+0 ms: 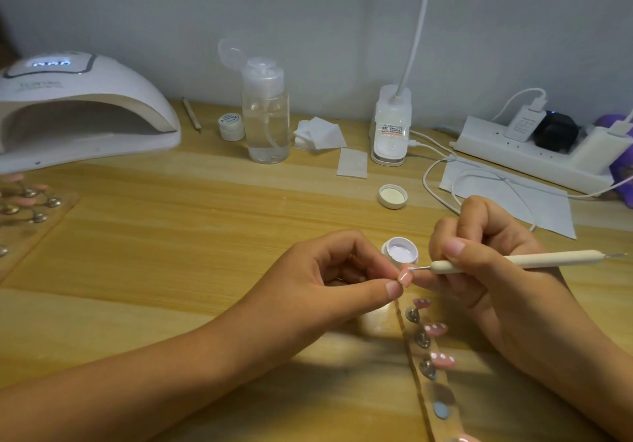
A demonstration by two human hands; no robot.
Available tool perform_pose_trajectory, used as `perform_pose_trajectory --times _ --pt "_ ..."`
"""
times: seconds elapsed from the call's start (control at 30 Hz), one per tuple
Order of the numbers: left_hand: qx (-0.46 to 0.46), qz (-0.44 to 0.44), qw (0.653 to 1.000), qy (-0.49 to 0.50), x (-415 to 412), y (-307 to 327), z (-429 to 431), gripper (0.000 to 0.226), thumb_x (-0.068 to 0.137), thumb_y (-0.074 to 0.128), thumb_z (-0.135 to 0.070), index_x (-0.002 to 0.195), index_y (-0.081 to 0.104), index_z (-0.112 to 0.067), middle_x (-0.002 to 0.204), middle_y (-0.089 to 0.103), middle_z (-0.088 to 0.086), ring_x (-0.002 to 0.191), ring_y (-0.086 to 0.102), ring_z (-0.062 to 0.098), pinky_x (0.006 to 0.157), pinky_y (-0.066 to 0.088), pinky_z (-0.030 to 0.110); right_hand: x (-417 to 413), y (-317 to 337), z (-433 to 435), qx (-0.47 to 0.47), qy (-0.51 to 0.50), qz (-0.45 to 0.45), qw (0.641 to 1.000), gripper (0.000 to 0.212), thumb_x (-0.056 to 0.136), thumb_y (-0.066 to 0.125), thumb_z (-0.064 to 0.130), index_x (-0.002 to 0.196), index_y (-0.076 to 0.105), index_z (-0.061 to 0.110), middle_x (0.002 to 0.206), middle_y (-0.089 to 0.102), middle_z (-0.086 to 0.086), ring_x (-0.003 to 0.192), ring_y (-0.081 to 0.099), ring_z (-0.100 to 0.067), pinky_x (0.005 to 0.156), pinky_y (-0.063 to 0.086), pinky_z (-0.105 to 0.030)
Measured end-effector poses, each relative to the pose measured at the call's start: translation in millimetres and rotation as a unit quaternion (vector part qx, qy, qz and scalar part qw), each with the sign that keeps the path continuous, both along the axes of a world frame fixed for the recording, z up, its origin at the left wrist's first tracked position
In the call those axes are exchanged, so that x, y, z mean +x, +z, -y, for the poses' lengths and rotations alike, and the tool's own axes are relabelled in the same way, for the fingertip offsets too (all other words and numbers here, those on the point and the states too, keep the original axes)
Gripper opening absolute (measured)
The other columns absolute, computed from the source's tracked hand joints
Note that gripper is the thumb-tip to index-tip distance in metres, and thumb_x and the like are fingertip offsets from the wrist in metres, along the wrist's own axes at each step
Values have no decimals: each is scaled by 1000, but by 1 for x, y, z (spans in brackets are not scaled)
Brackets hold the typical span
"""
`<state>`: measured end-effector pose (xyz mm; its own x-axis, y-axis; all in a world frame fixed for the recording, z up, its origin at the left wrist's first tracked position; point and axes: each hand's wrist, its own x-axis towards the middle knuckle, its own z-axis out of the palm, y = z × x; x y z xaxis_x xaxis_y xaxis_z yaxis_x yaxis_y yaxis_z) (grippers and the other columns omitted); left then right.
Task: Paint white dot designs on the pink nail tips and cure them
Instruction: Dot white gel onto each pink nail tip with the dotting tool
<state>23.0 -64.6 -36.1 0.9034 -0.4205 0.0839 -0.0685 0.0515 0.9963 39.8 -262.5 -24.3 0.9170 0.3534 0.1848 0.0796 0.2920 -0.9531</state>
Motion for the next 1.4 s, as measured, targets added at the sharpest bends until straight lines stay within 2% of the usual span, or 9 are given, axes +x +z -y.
perform_pose_trajectory --times 0.33,0.53,0.8,0.93,1.07,1.13,1.23,1.3,1.4 --pt "-2 4 1000 -2 0 1 0 6 76 74 -28 80 71 -29 85 71 -6 80 62 4 72 46 14 1 -1 1 1 3 -1 1000 17 76 65 17 64 54 19 61 51 1 57 56 -6 66 57 -26" --pt "-2 3 1000 -3 0 1 0 8 79 75 -21 80 71 -28 84 70 -7 79 61 4 70 46 14 0 0 0 6 2 -10 1000 17 74 65 17 62 54 20 60 51 1 56 57 -7 65 57 -25" --pt "-2 1 1000 -5 0 1 0 5 77 74 -25 80 71 -29 84 71 -6 80 62 3 71 46 13 -1 1 0 3 -2 -14 1000 16 72 65 17 60 54 20 60 52 1 56 57 -7 62 56 -24" --pt "0 0 1000 -4 0 1 0 5 77 74 -26 80 71 -29 84 70 -7 79 61 3 70 46 13 -1 2 -1 -2 -9 -19 1000 22 67 71 9 60 53 19 60 52 -1 56 57 -8 62 57 -25" --pt "5 0 1000 -5 0 1 0 8 79 74 -21 80 71 -28 84 70 -7 79 61 2 70 45 12 -1 2 -1 5 -17 -35 999 18 73 62 10 59 53 17 59 51 -3 55 58 -10 59 57 -25" --pt "4 -3 1000 -2 0 2 0 8 79 74 -19 80 71 -27 83 70 -7 78 61 3 70 45 13 0 1 0 13 -18 -34 999 19 74 65 10 61 53 17 59 51 -2 54 56 -10 63 57 -26" --pt "0 -6 1000 -2 -1 3 1 9 79 73 -17 80 70 -26 82 71 -8 77 62 2 69 47 13 3 1 2 4 -38 8 999 15 80 62 27 69 55 20 58 49 4 51 46 -9 81 56 -36" --pt "-5 -5 1000 -3 -1 3 1 11 80 73 -14 80 70 -25 83 71 -9 77 62 0 70 47 12 7 0 6 7 -72 24 997 20 81 69 35 76 56 21 60 48 7 48 41 -8 89 54 -39" --pt "-7 -6 1000 0 -1 5 2 12 81 72 -14 80 71 -27 82 70 -10 76 61 1 69 46 12 14 -1 14 -63 -141 63 986 21 75 75 45 80 65 27 68 57 6 68 59 -10 97 50 -46"
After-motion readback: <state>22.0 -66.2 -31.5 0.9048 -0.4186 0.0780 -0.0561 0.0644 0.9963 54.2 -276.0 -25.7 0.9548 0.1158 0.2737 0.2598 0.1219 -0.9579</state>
